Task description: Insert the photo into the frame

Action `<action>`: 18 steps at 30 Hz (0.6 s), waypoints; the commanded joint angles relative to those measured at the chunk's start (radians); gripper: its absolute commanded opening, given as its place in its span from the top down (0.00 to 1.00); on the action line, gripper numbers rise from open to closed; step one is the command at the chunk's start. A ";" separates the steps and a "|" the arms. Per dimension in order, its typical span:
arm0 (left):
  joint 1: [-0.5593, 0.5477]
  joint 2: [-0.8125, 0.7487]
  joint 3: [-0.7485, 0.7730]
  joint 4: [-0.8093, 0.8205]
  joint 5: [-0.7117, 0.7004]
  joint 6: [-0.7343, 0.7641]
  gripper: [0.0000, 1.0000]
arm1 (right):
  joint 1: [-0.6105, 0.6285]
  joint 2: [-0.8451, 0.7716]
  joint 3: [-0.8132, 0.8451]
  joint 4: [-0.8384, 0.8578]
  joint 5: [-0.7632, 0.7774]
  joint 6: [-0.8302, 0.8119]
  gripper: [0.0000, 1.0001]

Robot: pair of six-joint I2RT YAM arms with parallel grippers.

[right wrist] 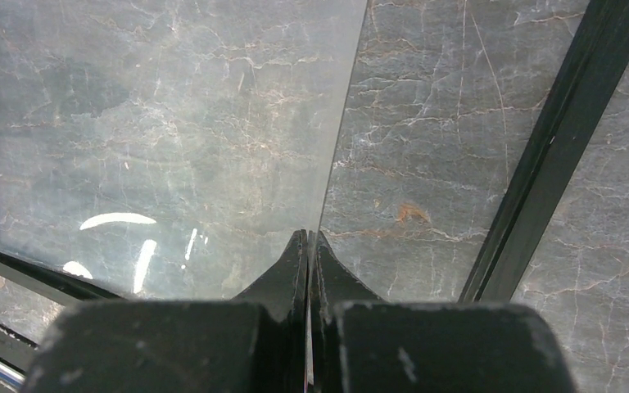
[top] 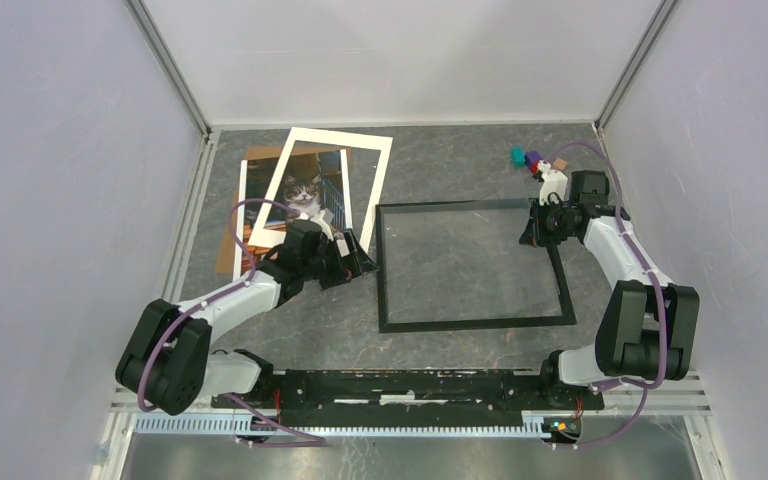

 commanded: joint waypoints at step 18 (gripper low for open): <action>0.005 0.031 0.010 0.063 0.046 -0.048 0.01 | 0.025 -0.008 0.012 -0.013 -0.032 -0.020 1.00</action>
